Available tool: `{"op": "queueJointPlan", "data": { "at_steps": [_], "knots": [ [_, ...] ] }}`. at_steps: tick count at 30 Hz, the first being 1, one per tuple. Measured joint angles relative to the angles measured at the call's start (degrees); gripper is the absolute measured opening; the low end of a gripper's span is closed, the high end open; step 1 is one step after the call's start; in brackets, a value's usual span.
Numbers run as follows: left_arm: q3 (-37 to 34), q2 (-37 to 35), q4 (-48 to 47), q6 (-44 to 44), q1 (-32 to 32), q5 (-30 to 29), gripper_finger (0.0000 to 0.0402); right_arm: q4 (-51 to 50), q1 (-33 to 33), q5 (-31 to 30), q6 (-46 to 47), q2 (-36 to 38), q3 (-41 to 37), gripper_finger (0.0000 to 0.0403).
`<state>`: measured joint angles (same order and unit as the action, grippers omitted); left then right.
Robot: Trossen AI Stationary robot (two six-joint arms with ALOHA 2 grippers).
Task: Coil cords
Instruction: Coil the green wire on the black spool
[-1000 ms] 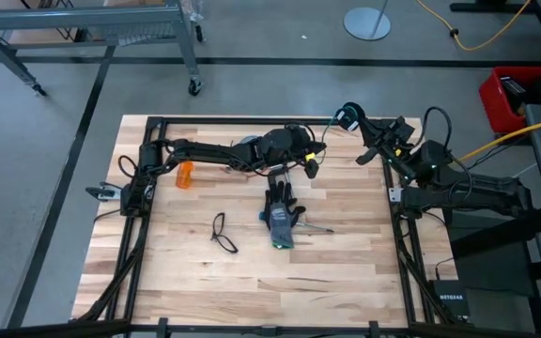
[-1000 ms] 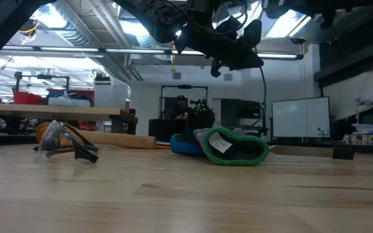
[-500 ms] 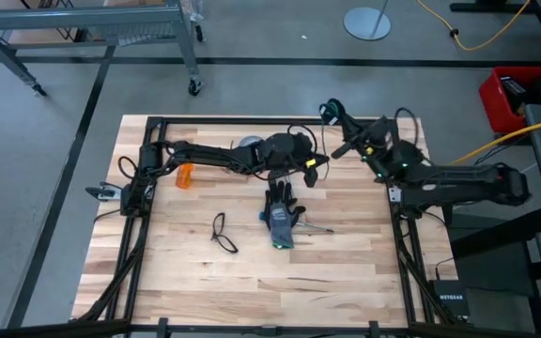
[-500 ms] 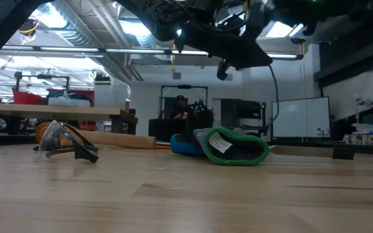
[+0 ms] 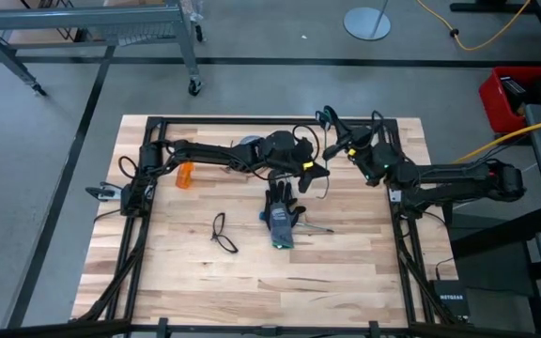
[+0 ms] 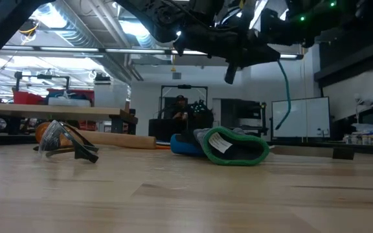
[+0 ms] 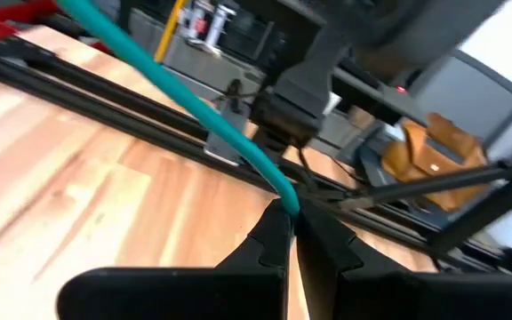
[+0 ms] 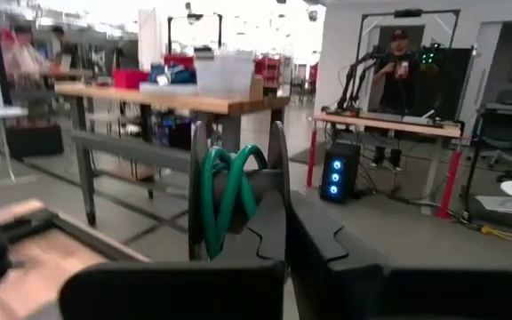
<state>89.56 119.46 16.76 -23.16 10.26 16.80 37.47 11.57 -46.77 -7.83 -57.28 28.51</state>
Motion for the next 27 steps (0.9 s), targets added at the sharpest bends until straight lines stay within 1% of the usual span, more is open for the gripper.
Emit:
{"op": "queueJointPlan", "data": {
  "at_steps": [3,6,10,16,23,27],
  "knots": [
    [0.61,0.0,-0.85,0.04,0.04,3.12,0.0,-2.86,-0.01,0.53,0.06,0.01,0.0,0.0001],
    [1.73,0.0,-3.87,0.97,0.35,5.82,0.0,-5.95,-0.04,1.48,0.29,0.02,0.0,0.0001],
    [2.4,0.02,-8.3,2.54,0.53,6.89,0.0,-10.06,-0.02,1.82,1.37,0.07,0.0,0.0001],
    [2.43,0.02,-12.77,2.64,1.49,9.55,0.0,-15.76,0.03,5.61,1.54,0.22,0.0,0.0001],
    [2.43,0.07,-13.16,3.14,1.86,11.64,0.0,-21.33,0.05,7.37,1.57,0.22,0.02,0.0001],
    [2.43,0.07,-13.23,3.96,1.84,11.71,0.0,-23.98,0.09,10.99,1.6,0.22,0.02,0.0001]
  ]
}}
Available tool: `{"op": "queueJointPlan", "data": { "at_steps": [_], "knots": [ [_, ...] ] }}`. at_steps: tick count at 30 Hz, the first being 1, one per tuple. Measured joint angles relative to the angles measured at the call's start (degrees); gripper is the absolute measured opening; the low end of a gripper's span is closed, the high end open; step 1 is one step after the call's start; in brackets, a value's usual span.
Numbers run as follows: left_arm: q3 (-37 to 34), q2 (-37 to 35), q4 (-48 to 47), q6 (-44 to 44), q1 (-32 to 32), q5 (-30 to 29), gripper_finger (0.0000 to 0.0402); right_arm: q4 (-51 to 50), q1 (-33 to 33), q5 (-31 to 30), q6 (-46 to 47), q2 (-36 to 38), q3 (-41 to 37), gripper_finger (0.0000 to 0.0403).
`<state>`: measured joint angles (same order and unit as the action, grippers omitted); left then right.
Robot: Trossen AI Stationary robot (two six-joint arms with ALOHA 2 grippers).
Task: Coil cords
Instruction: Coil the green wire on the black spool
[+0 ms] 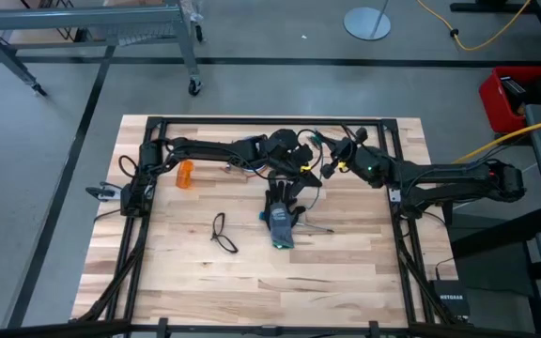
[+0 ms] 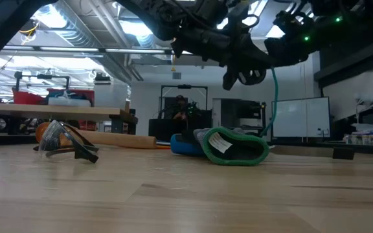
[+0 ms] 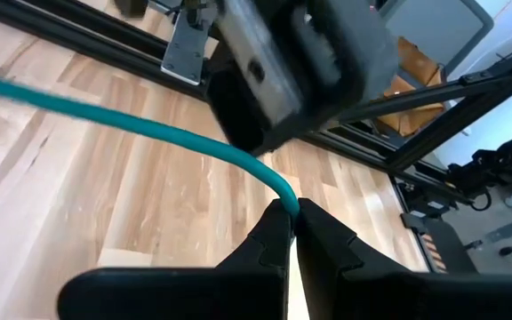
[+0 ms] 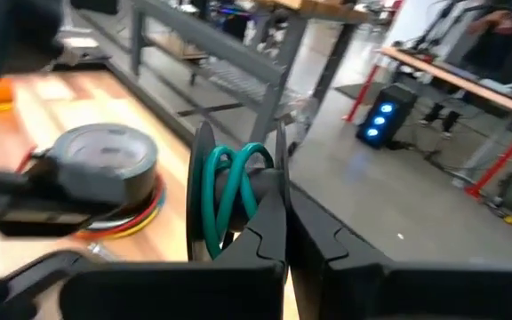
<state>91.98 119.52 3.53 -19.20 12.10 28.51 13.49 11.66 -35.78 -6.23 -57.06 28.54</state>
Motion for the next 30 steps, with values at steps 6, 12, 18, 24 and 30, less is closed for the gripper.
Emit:
{"op": "queueJointPlan", "data": {
  "at_steps": [6,12,18,24,30],
  "knots": [
    [0.0,0.0,0.09,0.61,0.02,-0.08,0.0,-4.64,-0.02,6.63,-0.02,0.0,0.02,0.0001],
    [0.0,0.0,0.04,0.68,0.2,-0.2,0.0,-10.0,-0.02,10.73,2.09,0.0,0.02,0.0001],
    [0.0,0.0,0.09,0.44,1.48,-0.29,0.0,-16.12,-0.02,12.57,5.65,0.52,0.02,0.0001],
    [0.02,0.0,-0.13,-0.11,3.14,-0.33,0.0,-18.35,-0.02,16.36,7.99,4.22,0.02,0.0001],
    [0.07,0.0,-0.11,-0.15,4.15,-0.24,0.0,-20.52,-0.02,20.61,10.16,10.34,0.02,0.0001]
  ]
}}
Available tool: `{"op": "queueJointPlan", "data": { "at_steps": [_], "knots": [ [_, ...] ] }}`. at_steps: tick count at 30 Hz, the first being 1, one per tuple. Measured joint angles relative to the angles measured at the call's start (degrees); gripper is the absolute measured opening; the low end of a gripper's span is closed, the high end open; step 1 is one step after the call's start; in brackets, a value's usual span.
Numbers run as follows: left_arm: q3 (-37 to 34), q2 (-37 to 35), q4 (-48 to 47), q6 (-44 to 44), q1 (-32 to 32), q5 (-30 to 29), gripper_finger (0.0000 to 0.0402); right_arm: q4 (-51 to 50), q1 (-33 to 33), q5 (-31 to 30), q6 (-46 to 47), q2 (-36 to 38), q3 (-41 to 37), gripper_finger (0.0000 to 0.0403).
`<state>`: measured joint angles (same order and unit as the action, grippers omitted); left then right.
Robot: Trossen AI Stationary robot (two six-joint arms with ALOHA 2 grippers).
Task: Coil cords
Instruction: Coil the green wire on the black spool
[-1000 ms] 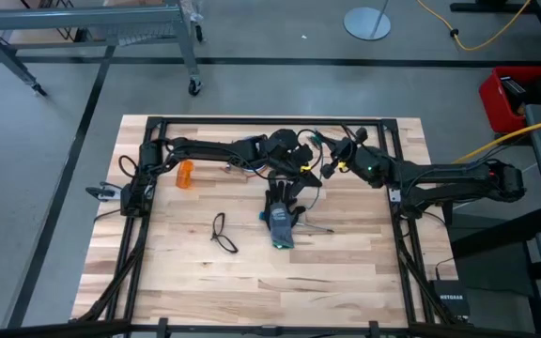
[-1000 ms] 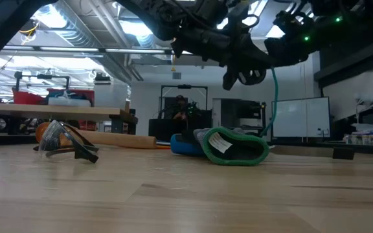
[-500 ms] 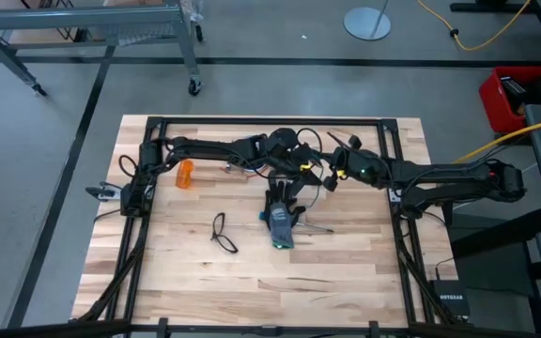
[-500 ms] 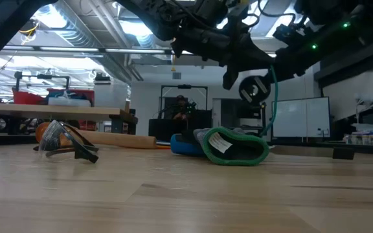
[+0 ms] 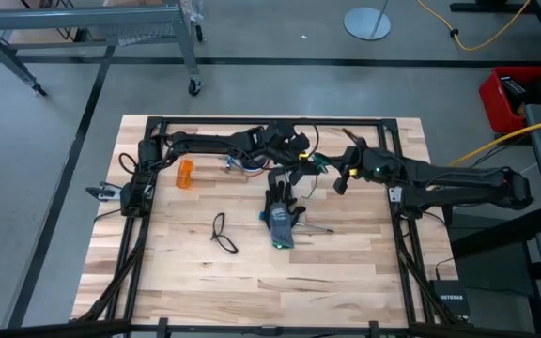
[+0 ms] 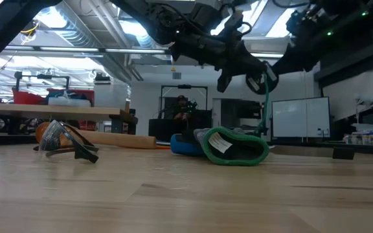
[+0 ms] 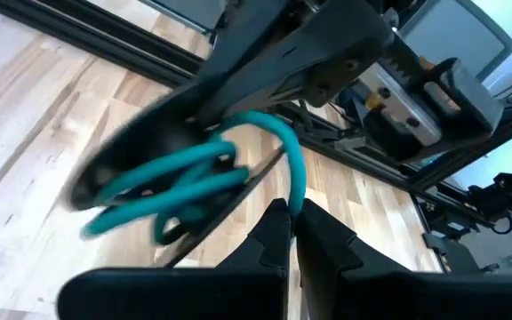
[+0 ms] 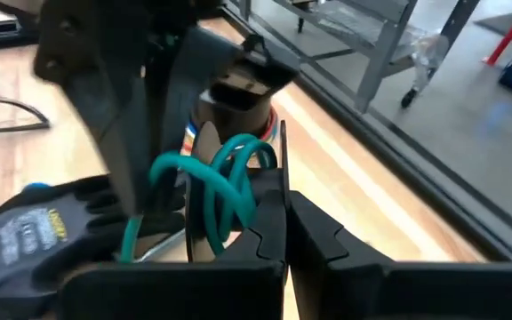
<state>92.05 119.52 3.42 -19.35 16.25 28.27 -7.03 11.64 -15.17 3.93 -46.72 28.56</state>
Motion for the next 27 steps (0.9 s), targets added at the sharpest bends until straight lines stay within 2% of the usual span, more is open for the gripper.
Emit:
{"op": "queueJointPlan", "data": {
  "at_steps": [9,27],
  "knots": [
    [0.0,0.0,0.09,-0.22,0.31,-0.17,0.0,-10.62,0.0,1.21,3.62,6.25,0.0,0.0001],
    [0.04,-0.09,0.57,0.46,0.26,0.11,0.0,-10.16,0.0,7.25,8.1,16.04,-0.15,0.0001]
  ]
}}
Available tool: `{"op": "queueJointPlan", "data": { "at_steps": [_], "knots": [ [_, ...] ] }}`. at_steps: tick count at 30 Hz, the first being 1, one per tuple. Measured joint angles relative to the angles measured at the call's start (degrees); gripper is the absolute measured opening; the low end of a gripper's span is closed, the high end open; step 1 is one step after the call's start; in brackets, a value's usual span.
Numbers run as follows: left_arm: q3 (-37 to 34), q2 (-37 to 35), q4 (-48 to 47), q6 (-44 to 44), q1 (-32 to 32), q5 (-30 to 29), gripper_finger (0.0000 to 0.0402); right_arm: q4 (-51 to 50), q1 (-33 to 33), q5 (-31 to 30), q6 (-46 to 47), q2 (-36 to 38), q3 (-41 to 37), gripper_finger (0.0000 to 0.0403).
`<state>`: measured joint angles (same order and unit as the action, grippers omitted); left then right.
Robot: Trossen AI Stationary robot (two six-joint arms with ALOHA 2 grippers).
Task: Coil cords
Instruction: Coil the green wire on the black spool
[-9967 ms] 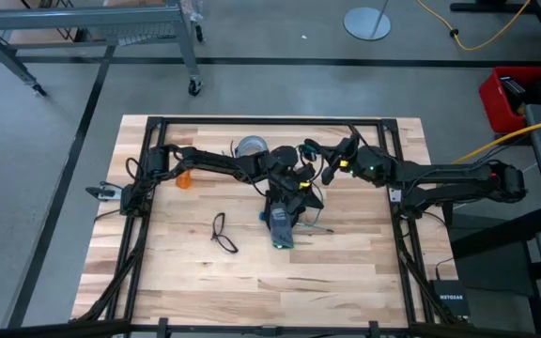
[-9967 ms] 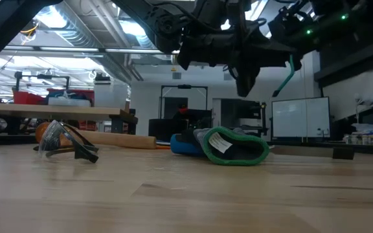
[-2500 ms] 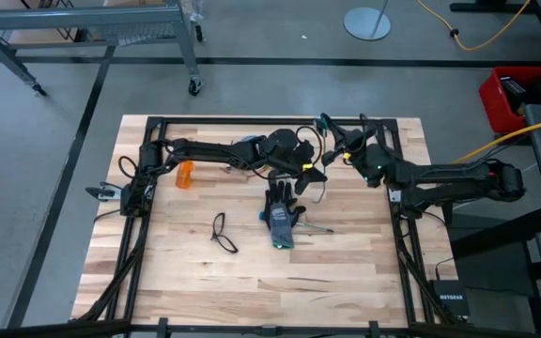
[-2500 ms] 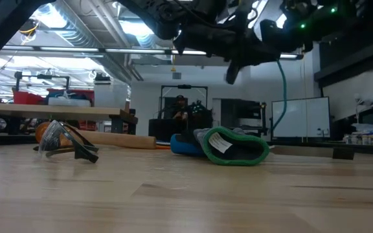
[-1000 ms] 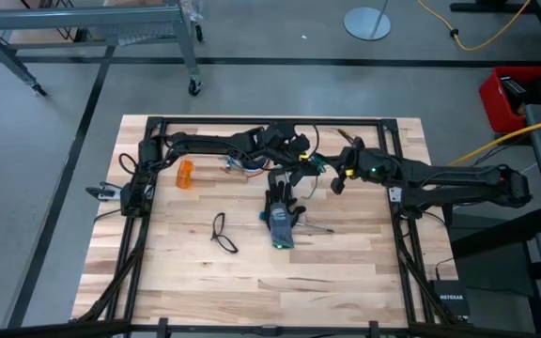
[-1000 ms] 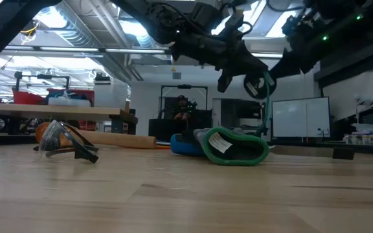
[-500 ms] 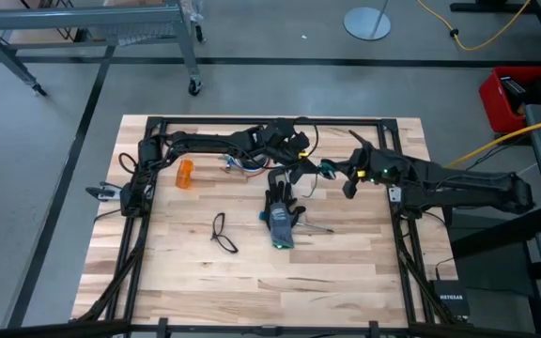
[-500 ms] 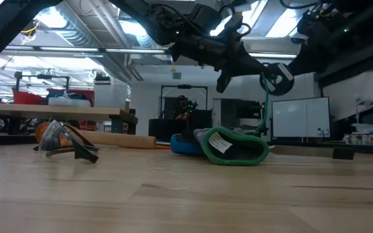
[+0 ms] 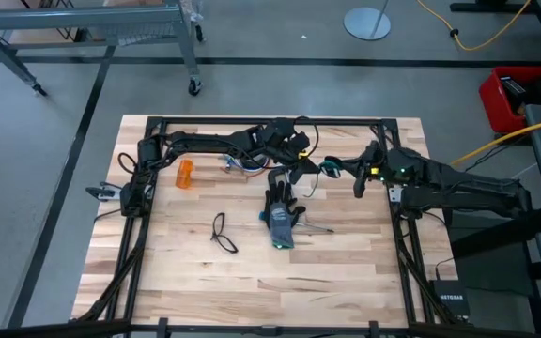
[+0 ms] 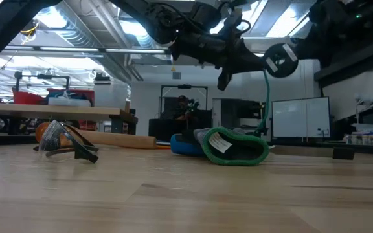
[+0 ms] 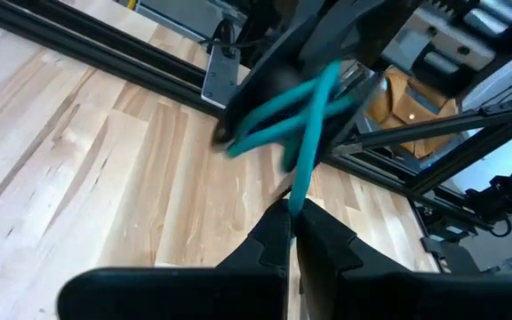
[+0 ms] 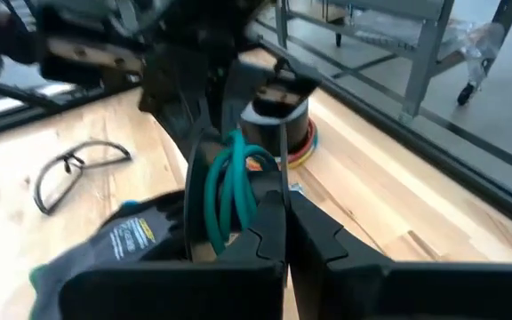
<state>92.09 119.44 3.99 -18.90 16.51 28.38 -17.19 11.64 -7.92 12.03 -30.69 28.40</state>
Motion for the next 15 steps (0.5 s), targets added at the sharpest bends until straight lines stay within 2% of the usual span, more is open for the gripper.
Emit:
{"op": "queueJointPlan", "data": {
  "at_steps": [5,10,15],
  "knots": [
    [0.0,0.0,0.86,0.96,-0.16,-0.27,0.0,1.58,-0.04,0.42,0.21,2.55,0.0,0.0001],
    [0.0,0.0,6.63,1.67,-0.84,-0.46,0.0003,6.13,-0.04,0.0,0.03,3.18,0.0,0.0001],
    [-0.02,0.0,11.74,3.01,-1.7,-0.74,0.0022,9.26,-0.04,-0.46,-0.24,3.18,0.09,0.0001]
  ]
}}
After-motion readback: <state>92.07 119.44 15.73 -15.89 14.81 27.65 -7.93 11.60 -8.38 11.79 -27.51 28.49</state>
